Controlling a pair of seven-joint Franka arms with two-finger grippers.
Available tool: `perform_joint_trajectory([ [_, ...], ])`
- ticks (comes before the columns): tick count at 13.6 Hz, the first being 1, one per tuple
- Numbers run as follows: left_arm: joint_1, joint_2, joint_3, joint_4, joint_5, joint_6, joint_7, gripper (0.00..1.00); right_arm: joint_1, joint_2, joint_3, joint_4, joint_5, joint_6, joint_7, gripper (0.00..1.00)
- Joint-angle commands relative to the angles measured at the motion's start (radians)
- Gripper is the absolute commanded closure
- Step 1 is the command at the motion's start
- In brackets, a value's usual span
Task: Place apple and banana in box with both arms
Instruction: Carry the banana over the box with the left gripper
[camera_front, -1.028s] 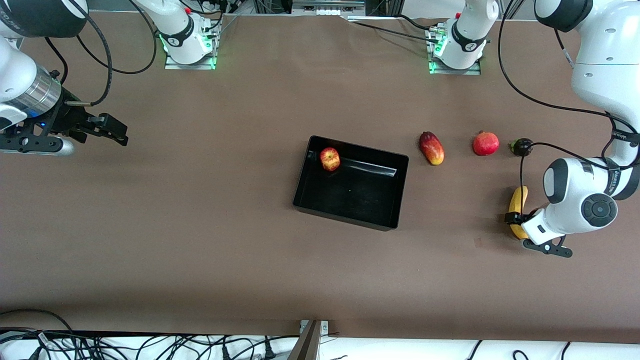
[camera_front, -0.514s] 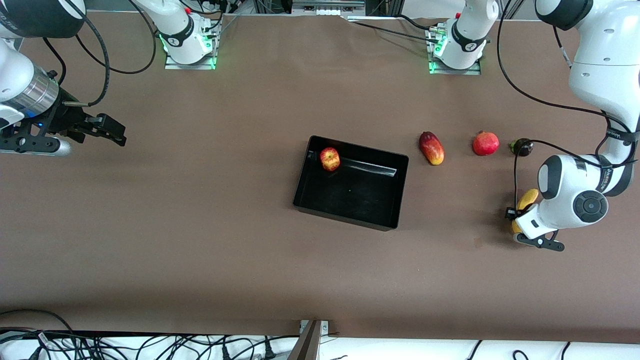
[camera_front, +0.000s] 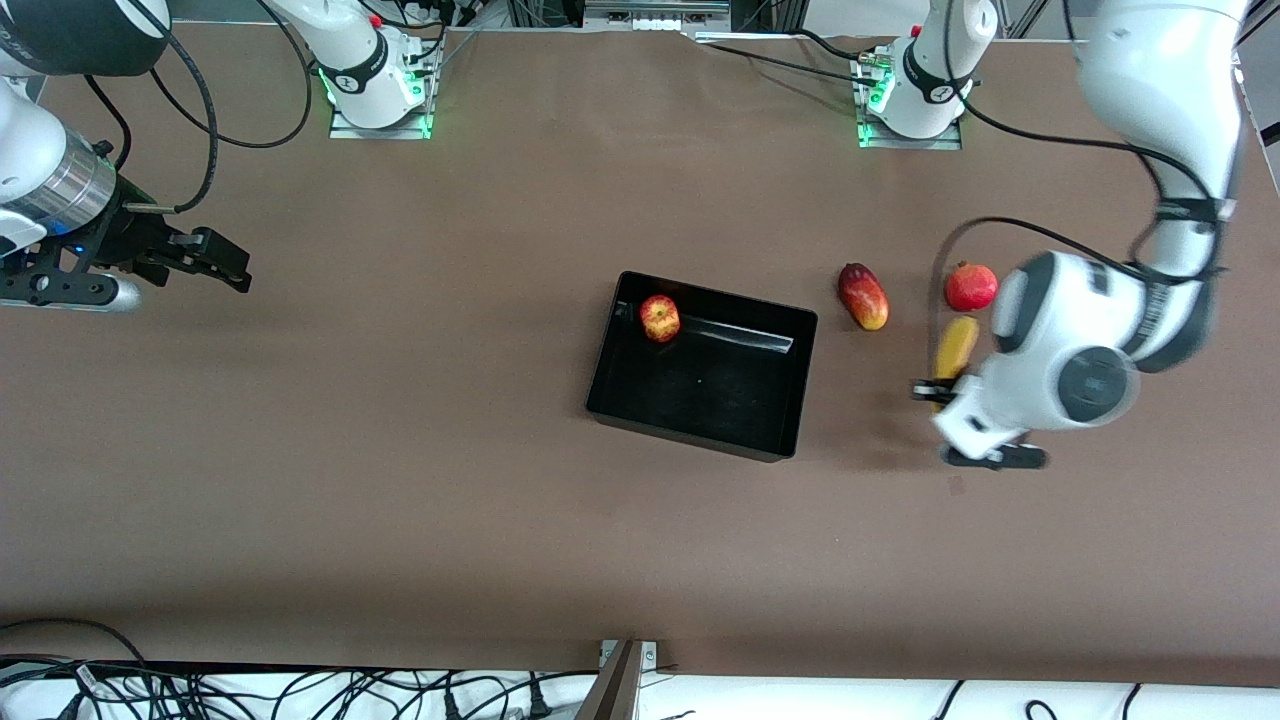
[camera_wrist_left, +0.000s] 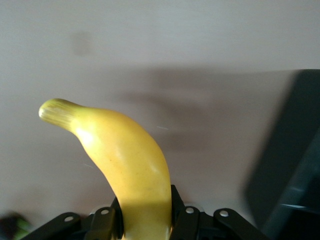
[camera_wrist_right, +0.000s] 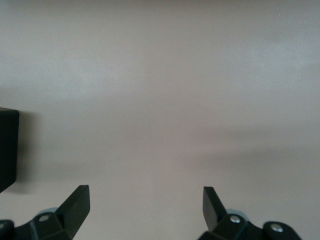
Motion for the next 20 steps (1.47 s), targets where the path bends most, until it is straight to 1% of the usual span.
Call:
perform_joint_trajectory([
  [1, -0.130, 0.018, 0.015, 0.024, -0.057, -0.016, -0.195, 1.00, -0.007, 0.005, 0.005, 0.019, -0.004, -0.004, 0.004, 0.00],
  [3, -0.181, 0.036, 0.012, 0.035, -0.077, 0.007, -0.264, 1.00, -0.005, 0.005, 0.005, 0.019, -0.004, -0.004, 0.004, 0.00],
  [5, -0.191, 0.081, -0.022, 0.058, -0.073, 0.071, -0.342, 1.00, -0.005, 0.005, 0.007, 0.019, -0.004, -0.004, 0.004, 0.00],
  [9, -0.208, 0.119, -0.031, 0.058, -0.073, 0.218, -0.416, 1.00, -0.005, 0.005, 0.005, 0.019, 0.004, -0.004, 0.004, 0.00],
  [12, -0.231, 0.124, -0.037, 0.069, -0.071, 0.233, -0.456, 1.00, -0.005, 0.005, 0.005, 0.019, 0.010, -0.003, 0.004, 0.00],
  [19, -0.250, 0.184, -0.037, 0.061, -0.059, 0.352, -0.528, 1.00, -0.005, 0.005, 0.004, 0.019, 0.013, -0.003, 0.004, 0.00],
  [20, -0.250, 0.192, -0.037, 0.059, -0.039, 0.366, -0.547, 1.00, -0.005, 0.005, 0.004, 0.019, 0.013, -0.003, 0.004, 0.00],
])
